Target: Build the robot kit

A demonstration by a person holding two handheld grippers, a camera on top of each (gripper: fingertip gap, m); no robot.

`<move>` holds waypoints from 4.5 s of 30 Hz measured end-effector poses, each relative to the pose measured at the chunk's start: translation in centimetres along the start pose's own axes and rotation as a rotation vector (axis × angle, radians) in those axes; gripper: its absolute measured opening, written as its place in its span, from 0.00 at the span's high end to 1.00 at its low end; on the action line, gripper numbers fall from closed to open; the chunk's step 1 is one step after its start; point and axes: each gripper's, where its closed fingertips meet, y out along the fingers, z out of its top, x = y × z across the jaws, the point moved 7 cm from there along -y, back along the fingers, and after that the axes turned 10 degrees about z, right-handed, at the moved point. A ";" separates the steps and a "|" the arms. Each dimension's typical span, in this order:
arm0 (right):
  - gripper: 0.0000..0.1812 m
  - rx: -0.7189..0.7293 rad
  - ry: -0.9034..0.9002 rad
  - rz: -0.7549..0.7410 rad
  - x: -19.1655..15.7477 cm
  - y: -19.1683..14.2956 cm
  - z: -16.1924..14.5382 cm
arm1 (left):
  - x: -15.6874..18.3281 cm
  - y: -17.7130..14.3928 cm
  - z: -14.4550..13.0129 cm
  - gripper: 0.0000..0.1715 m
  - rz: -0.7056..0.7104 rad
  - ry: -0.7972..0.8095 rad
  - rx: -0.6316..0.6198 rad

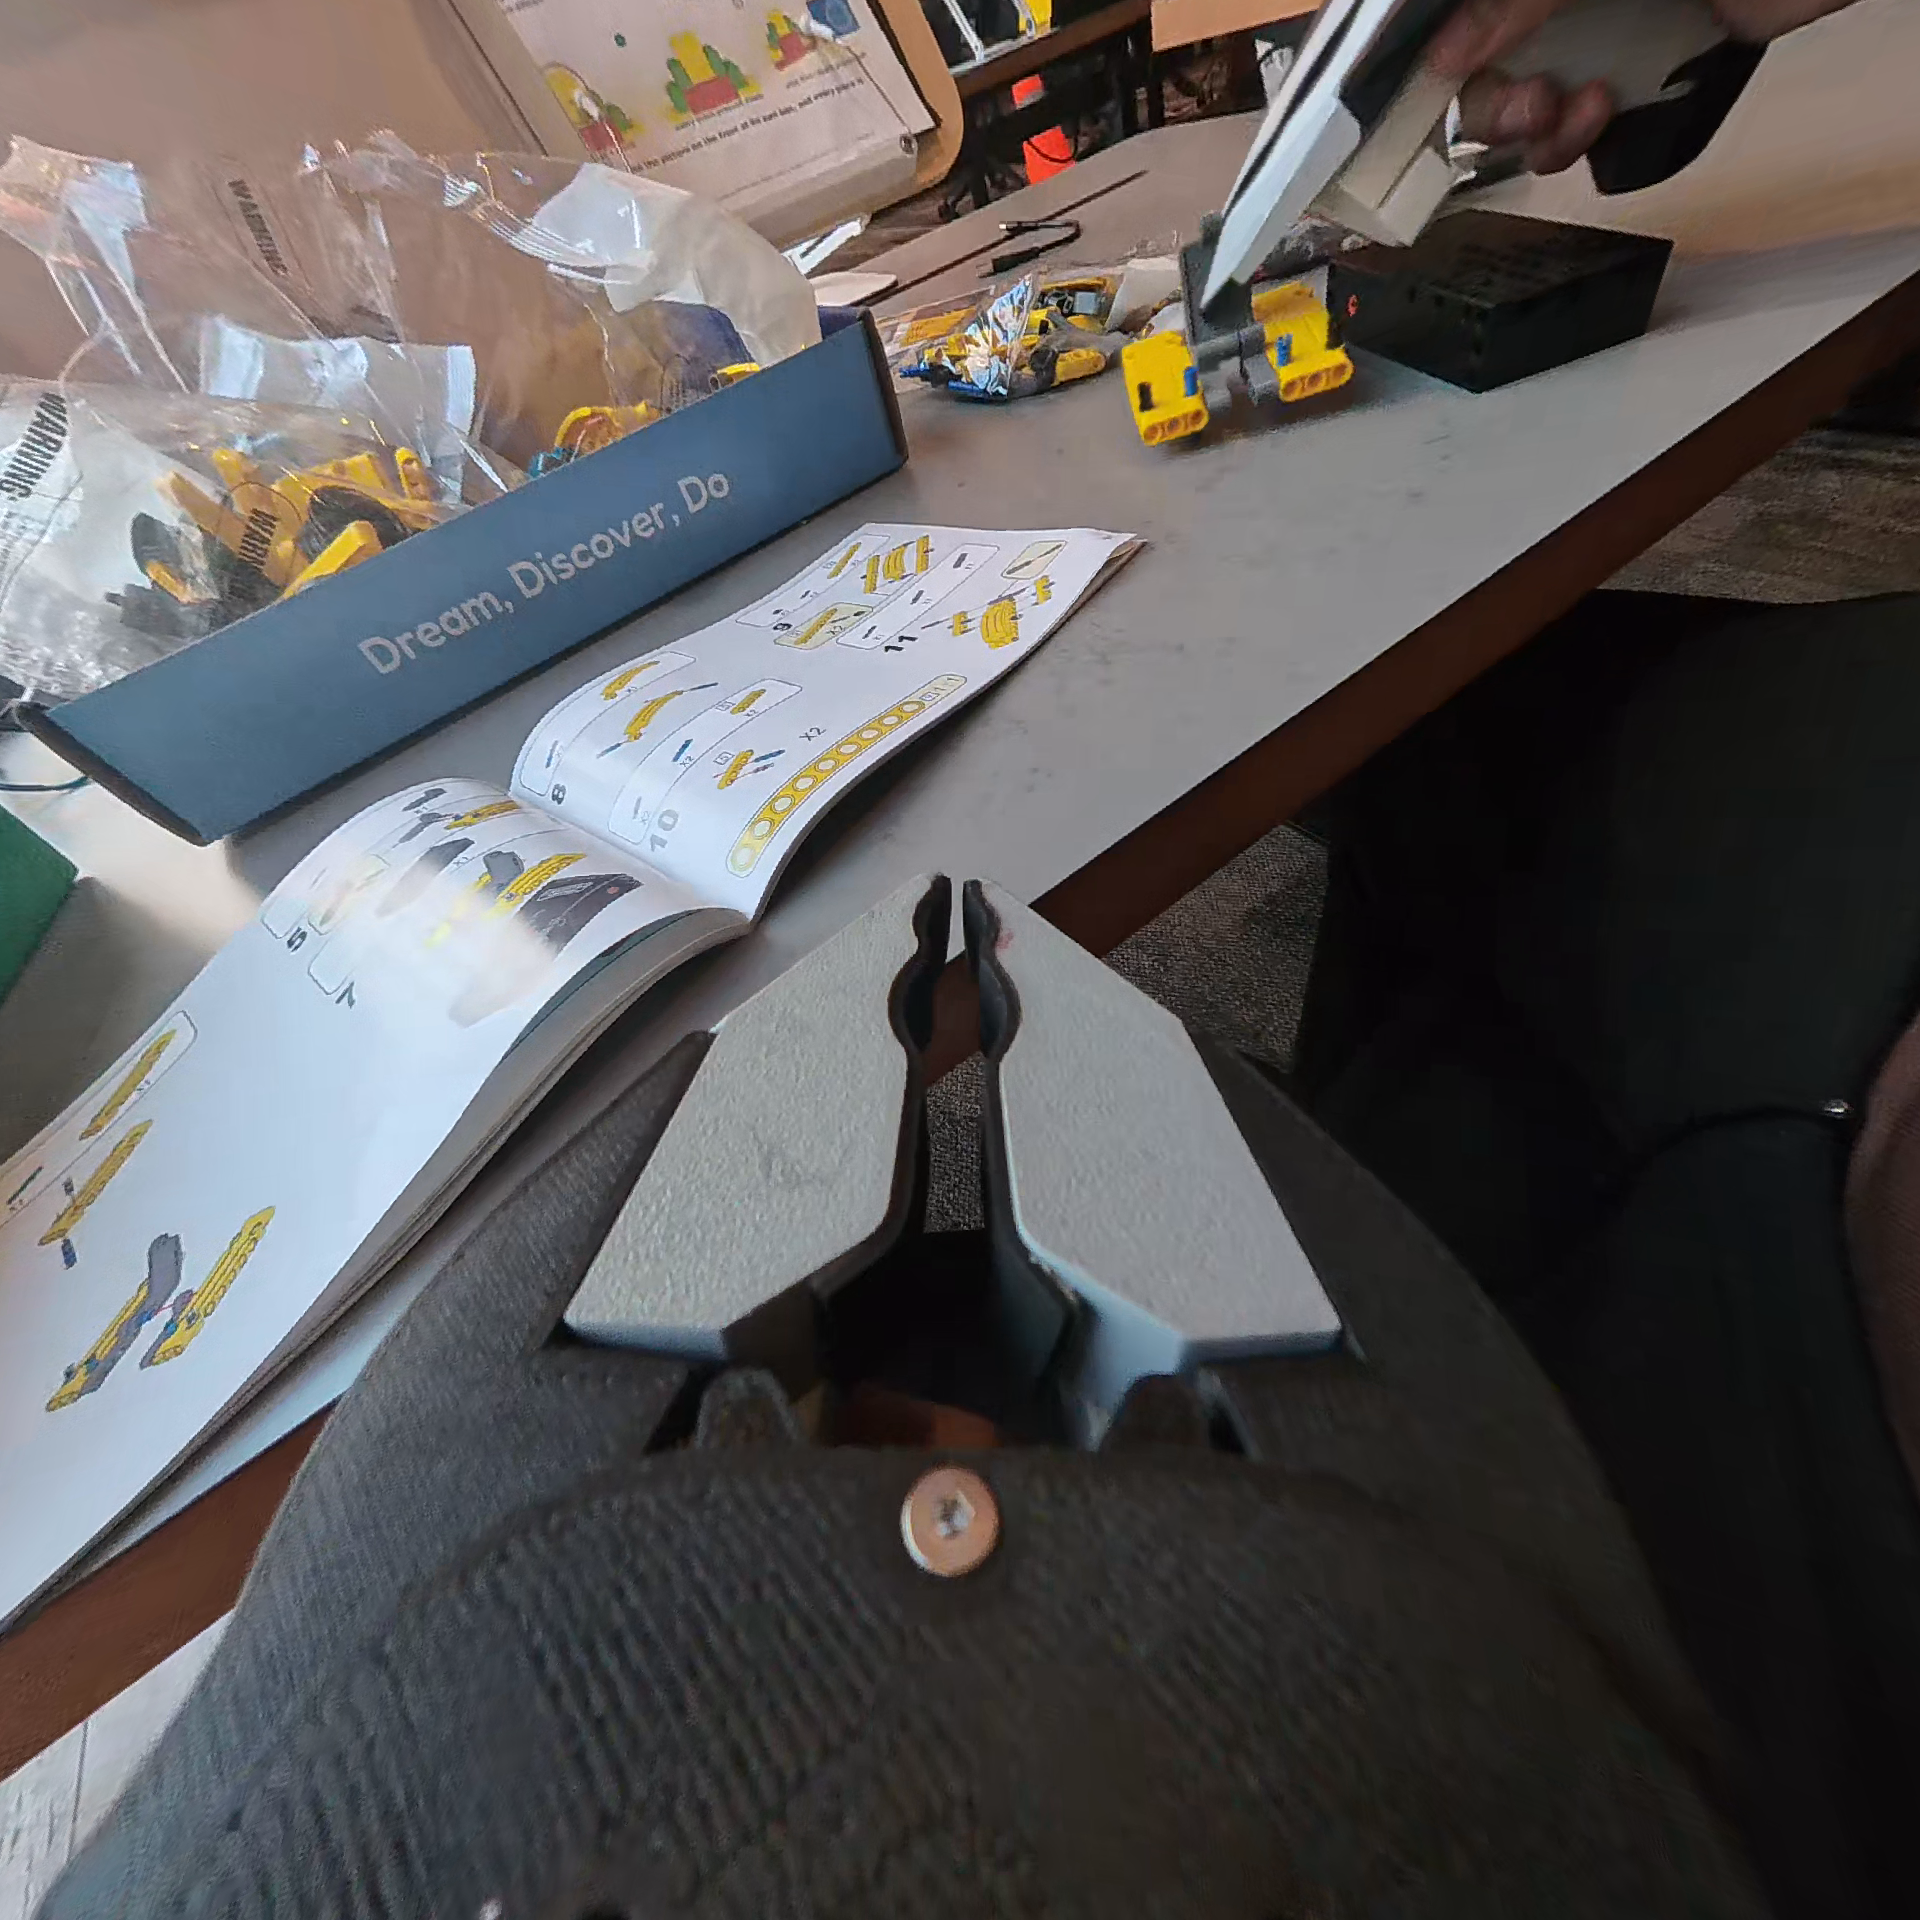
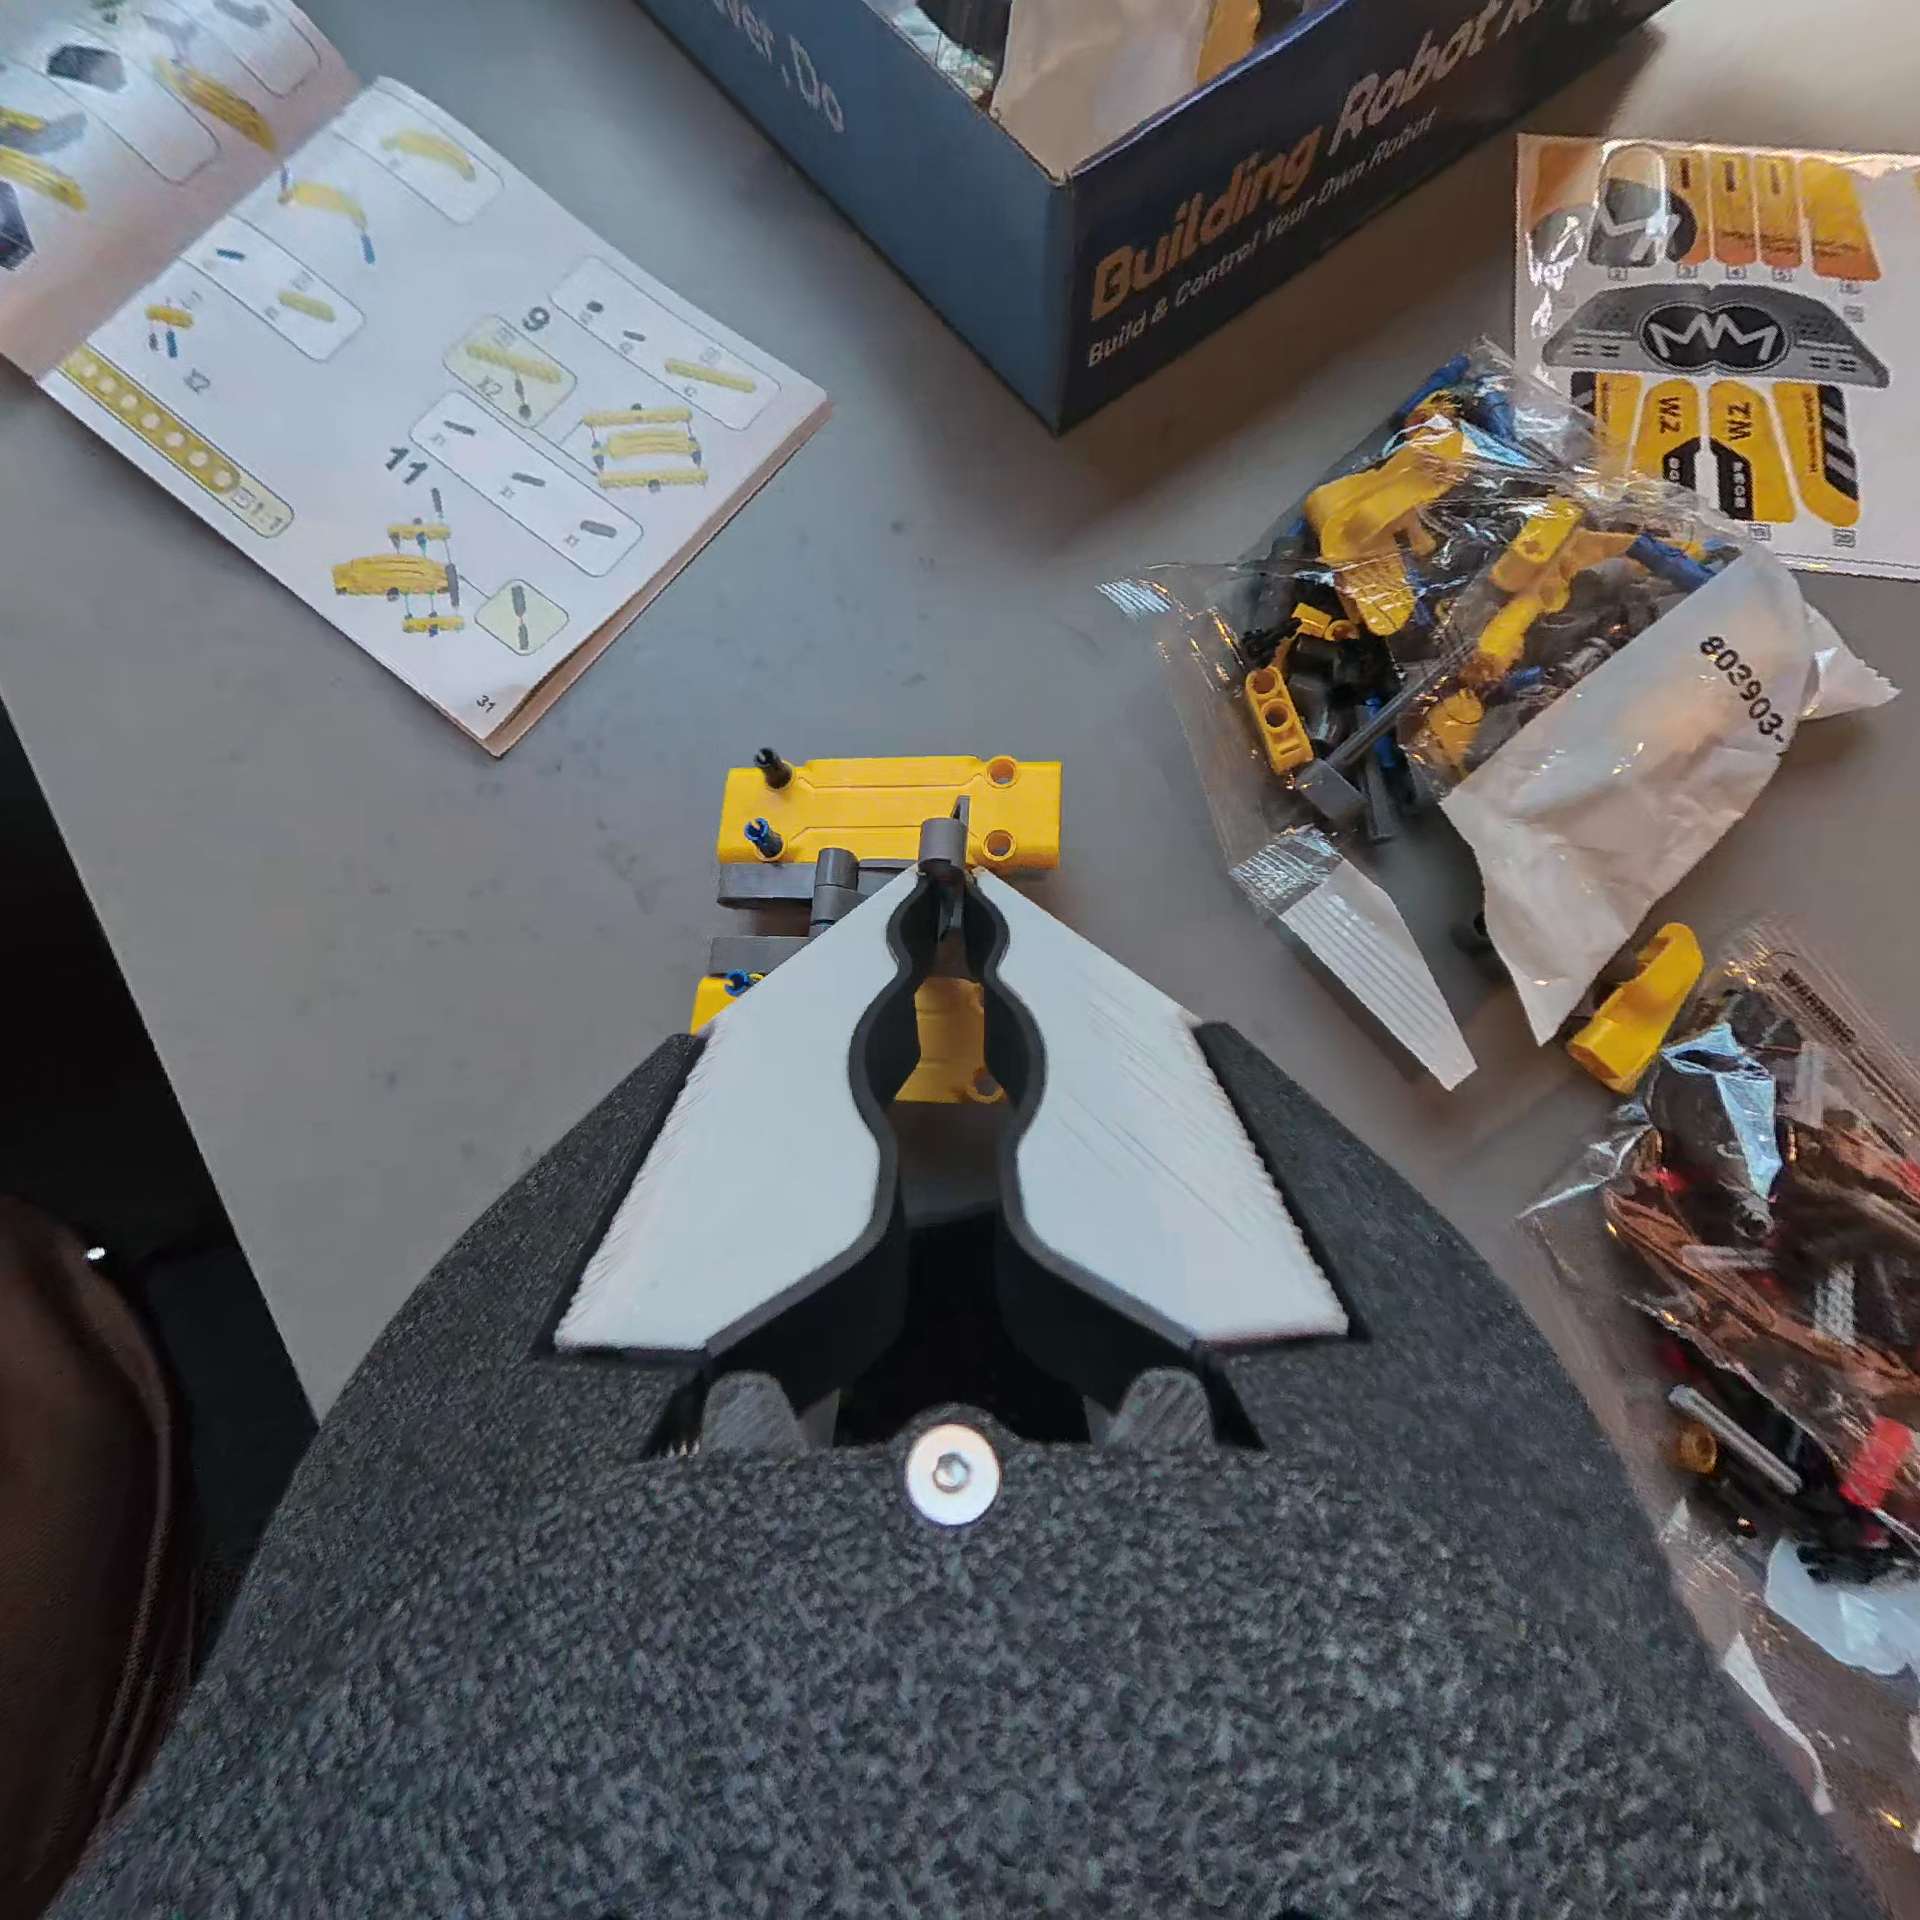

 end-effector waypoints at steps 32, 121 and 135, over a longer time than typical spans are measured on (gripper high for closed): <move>0.98 0.193 -0.023 -0.129 2.6 -12.3 -1.9 | 0.1 0.9 -0.6 1.00 0.039 0.029 -0.034; 0.98 0.089 0.056 0.259 0.6 -8.1 -4.9 | 0.8 1.4 -0.3 1.00 -0.004 0.050 -0.032; 0.99 0.454 0.578 0.727 3.0 -10.6 -5.2 | 0.8 1.3 -0.3 1.00 -0.008 0.055 -0.033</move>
